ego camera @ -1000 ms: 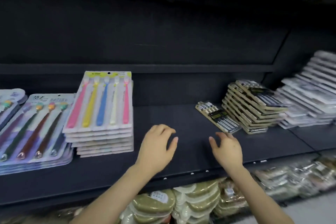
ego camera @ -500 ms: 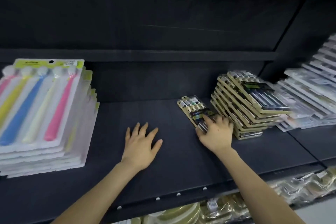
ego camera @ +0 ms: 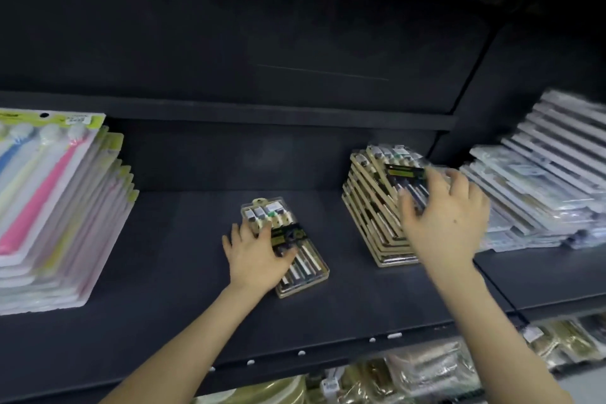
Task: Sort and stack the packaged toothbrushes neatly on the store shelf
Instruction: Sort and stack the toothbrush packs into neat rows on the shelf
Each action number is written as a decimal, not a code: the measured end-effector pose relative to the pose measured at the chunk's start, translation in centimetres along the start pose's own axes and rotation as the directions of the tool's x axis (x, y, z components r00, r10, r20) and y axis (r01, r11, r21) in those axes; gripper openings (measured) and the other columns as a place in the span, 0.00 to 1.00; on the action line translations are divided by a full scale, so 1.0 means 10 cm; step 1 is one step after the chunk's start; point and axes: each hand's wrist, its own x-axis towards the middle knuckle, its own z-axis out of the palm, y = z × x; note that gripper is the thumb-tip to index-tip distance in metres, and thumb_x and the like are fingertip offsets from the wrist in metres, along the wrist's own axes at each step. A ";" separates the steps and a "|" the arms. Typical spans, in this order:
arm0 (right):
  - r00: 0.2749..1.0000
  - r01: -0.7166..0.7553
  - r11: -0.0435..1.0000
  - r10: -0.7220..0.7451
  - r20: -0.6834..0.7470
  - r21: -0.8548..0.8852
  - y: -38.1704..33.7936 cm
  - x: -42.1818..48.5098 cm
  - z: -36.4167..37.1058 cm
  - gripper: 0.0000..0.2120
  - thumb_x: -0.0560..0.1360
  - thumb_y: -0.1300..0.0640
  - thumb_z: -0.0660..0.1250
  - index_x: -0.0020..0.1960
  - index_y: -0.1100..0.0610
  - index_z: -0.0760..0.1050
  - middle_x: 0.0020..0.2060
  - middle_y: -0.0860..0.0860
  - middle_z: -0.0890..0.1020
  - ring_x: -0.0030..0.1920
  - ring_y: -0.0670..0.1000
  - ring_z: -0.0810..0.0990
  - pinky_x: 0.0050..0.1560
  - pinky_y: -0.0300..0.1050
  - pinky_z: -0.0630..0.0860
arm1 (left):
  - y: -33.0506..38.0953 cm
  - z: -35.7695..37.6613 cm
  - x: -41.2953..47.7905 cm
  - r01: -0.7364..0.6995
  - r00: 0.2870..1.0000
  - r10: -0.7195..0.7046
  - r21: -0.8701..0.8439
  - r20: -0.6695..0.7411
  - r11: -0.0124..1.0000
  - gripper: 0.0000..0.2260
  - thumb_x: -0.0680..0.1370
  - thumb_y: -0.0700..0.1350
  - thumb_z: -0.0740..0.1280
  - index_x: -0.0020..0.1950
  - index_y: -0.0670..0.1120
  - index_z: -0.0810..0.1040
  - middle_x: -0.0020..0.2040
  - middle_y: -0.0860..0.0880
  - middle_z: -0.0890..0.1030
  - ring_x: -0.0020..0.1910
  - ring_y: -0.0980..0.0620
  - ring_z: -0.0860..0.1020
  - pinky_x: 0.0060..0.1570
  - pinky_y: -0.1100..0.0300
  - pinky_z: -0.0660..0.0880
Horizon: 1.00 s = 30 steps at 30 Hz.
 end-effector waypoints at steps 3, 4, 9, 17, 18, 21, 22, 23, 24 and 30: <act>0.871 -0.264 0.961 0.204 0.446 0.076 0.32 0.29 0.06 0.28 0.77 0.41 0.63 0.68 0.60 0.70 0.62 0.62 0.76 0.60 0.65 0.75 0.59 0.59 0.71 | 0.30 -0.07 0.02 -0.162 0.976 0.127 -0.200 -0.175 0.966 0.24 0.78 0.56 0.62 0.71 0.46 0.69 0.71 0.43 0.67 0.71 0.45 0.62 0.71 0.54 0.57; 0.787 -0.395 0.903 0.238 0.569 0.169 0.38 0.37 0.08 0.28 0.76 0.40 0.64 0.68 0.58 0.70 0.61 0.59 0.77 0.61 0.62 0.75 0.61 0.58 0.71 | 0.44 -0.11 0.05 -0.219 0.968 0.161 -0.327 -0.195 0.919 0.22 0.80 0.54 0.62 0.71 0.44 0.70 0.70 0.44 0.69 0.70 0.46 0.65 0.69 0.57 0.59; 0.644 -0.615 0.707 0.196 0.740 0.348 0.49 0.60 0.17 0.14 0.75 0.48 0.68 0.54 0.55 0.74 0.48 0.51 0.81 0.48 0.51 0.78 0.50 0.49 0.72 | 1.19 -0.31 0.27 -0.125 0.975 0.217 -0.696 0.046 0.707 0.14 0.81 0.55 0.59 0.60 0.49 0.76 0.55 0.49 0.79 0.58 0.49 0.76 0.61 0.58 0.71; 0.677 -0.581 0.651 0.052 0.735 0.489 0.41 0.44 0.09 0.06 0.75 0.54 0.69 0.49 0.54 0.79 0.35 0.49 0.82 0.35 0.48 0.78 0.36 0.42 0.73 | 1.72 -0.29 0.40 0.410 0.860 0.177 -0.855 0.478 0.318 0.24 0.77 0.58 0.65 0.66 0.44 0.74 0.61 0.44 0.79 0.57 0.46 0.79 0.50 0.55 0.78; 0.677 -0.590 0.638 0.058 0.733 0.495 0.42 0.43 0.08 0.06 0.76 0.54 0.69 0.50 0.55 0.79 0.35 0.49 0.81 0.34 0.48 0.77 0.36 0.42 0.72 | 1.70 -0.31 0.39 0.429 0.854 0.183 -0.858 0.487 0.283 0.22 0.77 0.57 0.66 0.64 0.44 0.76 0.57 0.45 0.82 0.52 0.48 0.81 0.43 0.58 0.78; 0.679 -0.602 0.624 0.074 0.730 0.497 0.43 0.41 0.04 0.06 0.77 0.54 0.66 0.50 0.55 0.78 0.39 0.54 0.83 0.36 0.50 0.78 0.38 0.44 0.74 | 1.66 -0.32 0.33 0.426 0.861 0.191 -0.873 0.472 0.238 0.17 0.73 0.52 0.73 0.57 0.44 0.80 0.43 0.48 0.85 0.37 0.53 0.83 0.30 0.63 0.77; 0.684 -0.599 0.626 0.074 0.726 0.500 0.43 0.40 0.03 0.05 0.78 0.54 0.66 0.50 0.55 0.78 0.39 0.55 0.83 0.36 0.50 0.79 0.37 0.43 0.74 | 1.65 -0.32 0.31 0.414 0.869 0.184 -0.879 0.459 0.235 0.16 0.72 0.51 0.74 0.55 0.44 0.81 0.41 0.49 0.85 0.35 0.53 0.83 0.30 0.63 0.77; 0.689 -0.592 0.630 0.073 0.721 0.503 0.42 0.39 0.01 0.06 0.78 0.54 0.66 0.50 0.55 0.79 0.39 0.55 0.84 0.35 0.50 0.78 0.36 0.41 0.74 | 1.64 -0.31 0.28 0.411 0.876 0.173 -0.884 0.451 0.221 0.15 0.71 0.49 0.74 0.54 0.43 0.81 0.39 0.49 0.85 0.34 0.53 0.83 0.29 0.63 0.77; 0.697 -0.581 0.637 0.068 0.713 0.507 0.43 0.37 -0.01 0.06 0.78 0.54 0.65 0.50 0.55 0.79 0.39 0.55 0.84 0.35 0.50 0.78 0.36 0.41 0.74 | 1.63 -0.31 0.25 0.415 0.881 0.160 -0.889 0.446 0.194 0.14 0.71 0.48 0.74 0.53 0.42 0.82 0.37 0.48 0.85 0.32 0.53 0.83 0.29 0.63 0.76; 0.709 -0.572 0.636 0.065 0.702 0.518 0.40 0.31 -0.10 0.19 0.76 0.44 0.66 0.64 0.51 0.76 0.46 0.42 0.81 0.44 0.44 0.78 0.46 0.43 0.72 | 1.53 -0.38 0.06 0.409 0.900 0.149 -0.912 0.409 0.032 0.09 0.72 0.45 0.74 0.48 0.41 0.82 0.35 0.47 0.85 0.31 0.51 0.83 0.28 0.62 0.77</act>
